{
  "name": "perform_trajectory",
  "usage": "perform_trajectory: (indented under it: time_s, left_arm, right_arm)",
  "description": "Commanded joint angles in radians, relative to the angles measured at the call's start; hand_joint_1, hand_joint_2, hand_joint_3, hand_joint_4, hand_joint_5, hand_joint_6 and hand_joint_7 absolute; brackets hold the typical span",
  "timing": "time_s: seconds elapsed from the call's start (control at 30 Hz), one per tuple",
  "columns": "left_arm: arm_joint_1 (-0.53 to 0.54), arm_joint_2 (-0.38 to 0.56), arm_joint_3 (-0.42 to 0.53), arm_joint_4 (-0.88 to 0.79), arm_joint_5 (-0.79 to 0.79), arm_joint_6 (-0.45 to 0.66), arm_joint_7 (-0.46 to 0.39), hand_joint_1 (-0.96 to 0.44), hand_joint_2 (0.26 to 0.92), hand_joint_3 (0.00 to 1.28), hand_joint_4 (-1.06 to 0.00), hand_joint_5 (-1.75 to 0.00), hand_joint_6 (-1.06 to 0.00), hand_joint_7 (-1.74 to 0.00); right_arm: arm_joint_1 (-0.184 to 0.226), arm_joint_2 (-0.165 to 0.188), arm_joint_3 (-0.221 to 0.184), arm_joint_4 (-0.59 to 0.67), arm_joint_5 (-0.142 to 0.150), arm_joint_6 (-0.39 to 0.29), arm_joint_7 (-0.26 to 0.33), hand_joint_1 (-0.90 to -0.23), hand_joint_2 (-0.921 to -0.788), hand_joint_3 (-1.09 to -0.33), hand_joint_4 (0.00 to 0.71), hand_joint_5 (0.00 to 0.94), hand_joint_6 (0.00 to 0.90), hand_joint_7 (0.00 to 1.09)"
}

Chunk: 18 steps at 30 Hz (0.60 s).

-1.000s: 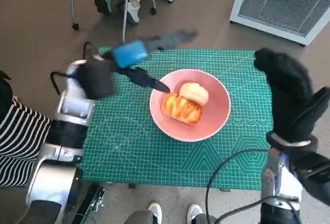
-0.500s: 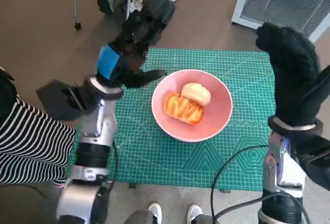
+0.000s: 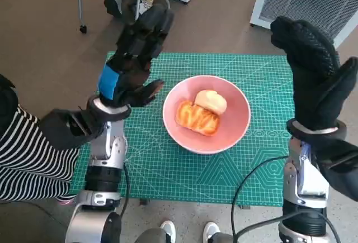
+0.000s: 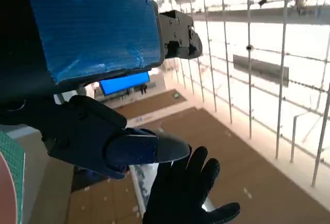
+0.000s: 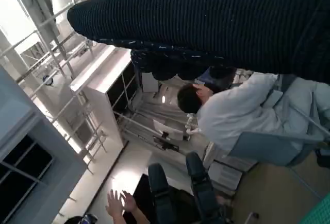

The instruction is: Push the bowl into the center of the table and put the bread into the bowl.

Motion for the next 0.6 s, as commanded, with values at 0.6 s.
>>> perform_trajectory:
  time_s: [0.6]
  left_arm:
    - [-0.002,-0.002,-0.004,0.037,0.009,-0.04,0.002,-0.64,0.921,0.44,-0.07,-0.01,-0.01,-0.38]
  right_arm:
    - [0.034,-0.003,0.002,-0.016,0.016,0.053,0.006,-0.693,-0.921,-0.709,0.181,0.0,0.1,0.41]
